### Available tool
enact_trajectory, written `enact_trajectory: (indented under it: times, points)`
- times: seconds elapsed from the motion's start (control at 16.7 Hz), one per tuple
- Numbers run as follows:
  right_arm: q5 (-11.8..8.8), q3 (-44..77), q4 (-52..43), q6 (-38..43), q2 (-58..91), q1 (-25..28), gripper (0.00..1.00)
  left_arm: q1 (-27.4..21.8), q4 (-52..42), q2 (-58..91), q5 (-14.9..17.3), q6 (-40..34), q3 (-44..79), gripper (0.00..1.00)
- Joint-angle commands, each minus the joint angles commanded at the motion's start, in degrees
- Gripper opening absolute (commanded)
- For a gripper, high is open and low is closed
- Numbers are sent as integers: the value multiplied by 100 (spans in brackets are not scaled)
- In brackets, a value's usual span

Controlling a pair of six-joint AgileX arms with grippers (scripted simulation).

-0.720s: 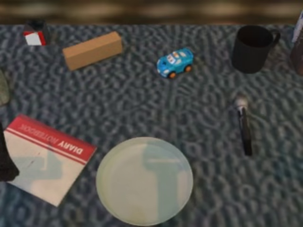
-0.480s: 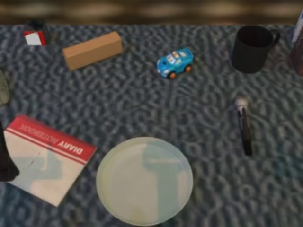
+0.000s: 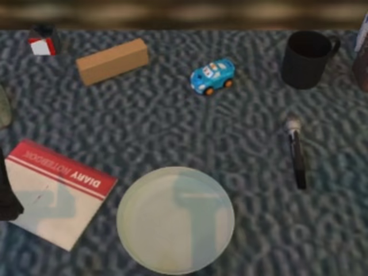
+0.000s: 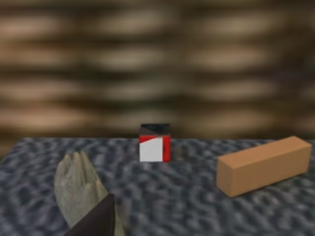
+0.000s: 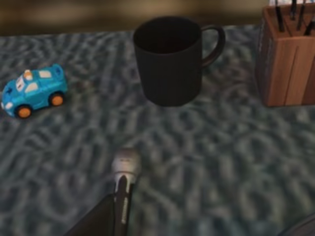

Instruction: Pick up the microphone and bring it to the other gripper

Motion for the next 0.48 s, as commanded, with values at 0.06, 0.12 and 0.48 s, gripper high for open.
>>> enact_trajectory:
  times: [0.06, 0.12, 0.48]
  points:
    - [-3, 397, -267, 95, 599, 82, 100, 0, 0, 0, 0, 0, 0, 100]
    - [-7, 798, -542, 192, 1223, 167, 100, 0, 0, 0, 0, 0, 0, 100]
    - [-46, 3144, -2169, 758, 4897, 679, 100, 0, 0, 0, 0, 0, 0, 100]
